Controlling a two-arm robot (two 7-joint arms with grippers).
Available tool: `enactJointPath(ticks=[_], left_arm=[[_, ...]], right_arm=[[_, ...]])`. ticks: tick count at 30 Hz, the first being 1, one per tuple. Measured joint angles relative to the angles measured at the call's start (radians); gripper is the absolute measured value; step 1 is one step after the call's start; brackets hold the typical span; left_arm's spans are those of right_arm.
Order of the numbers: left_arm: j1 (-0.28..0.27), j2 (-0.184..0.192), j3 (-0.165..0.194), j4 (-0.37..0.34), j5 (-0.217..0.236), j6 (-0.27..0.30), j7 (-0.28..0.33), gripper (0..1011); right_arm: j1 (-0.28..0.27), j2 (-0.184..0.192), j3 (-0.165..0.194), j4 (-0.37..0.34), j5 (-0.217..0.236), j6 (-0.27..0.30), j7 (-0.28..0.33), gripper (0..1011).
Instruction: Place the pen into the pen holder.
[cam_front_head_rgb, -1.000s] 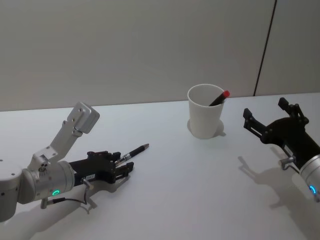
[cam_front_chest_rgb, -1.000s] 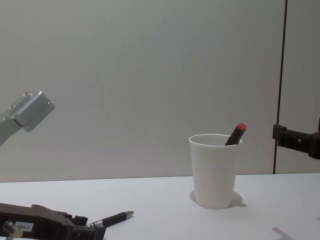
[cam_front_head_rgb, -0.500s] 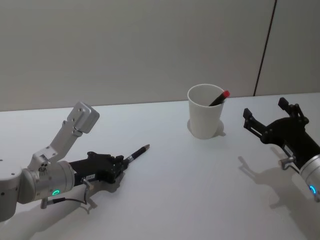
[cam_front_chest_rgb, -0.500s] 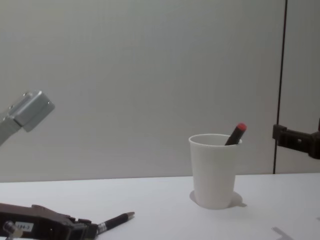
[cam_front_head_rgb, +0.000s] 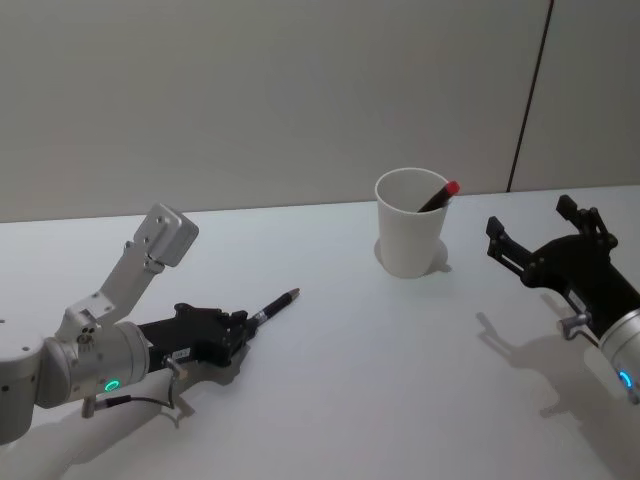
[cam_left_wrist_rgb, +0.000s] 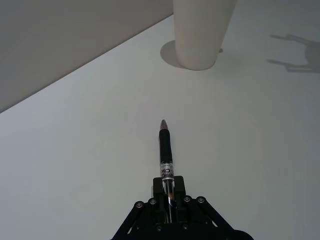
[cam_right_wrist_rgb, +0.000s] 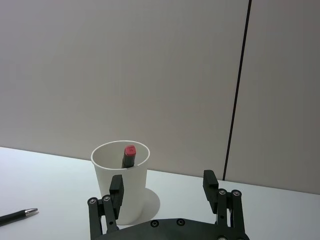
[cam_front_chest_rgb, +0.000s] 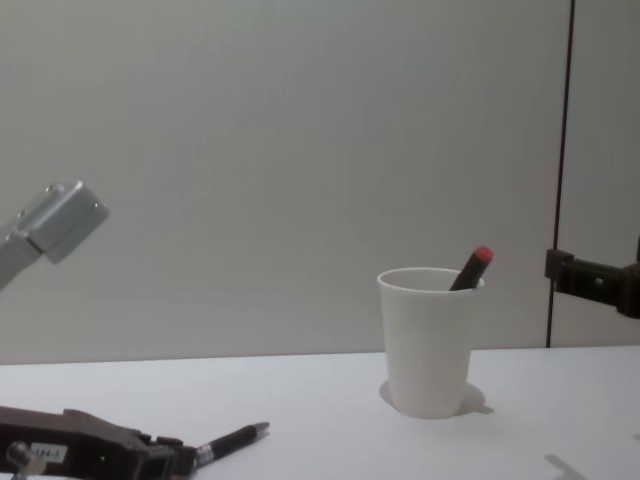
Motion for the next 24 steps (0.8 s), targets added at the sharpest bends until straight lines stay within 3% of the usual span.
enactJointPath(ticks=[10, 24], left_arm=[[0.017, 0.001, -0.011, -0.025, -0.052, -0.062, 0.069, 123], [0.047, 0.010, -0.041, -0.096, -0.144, -0.206, 0.200, 123]], right_arm=[[0.000, 0.000, 0.000, 0.000, 0.000, 0.000, 0.000, 1002], [0.000, 0.000, 0.000, 0.000, 0.000, 0.000, 0.000, 1002]])
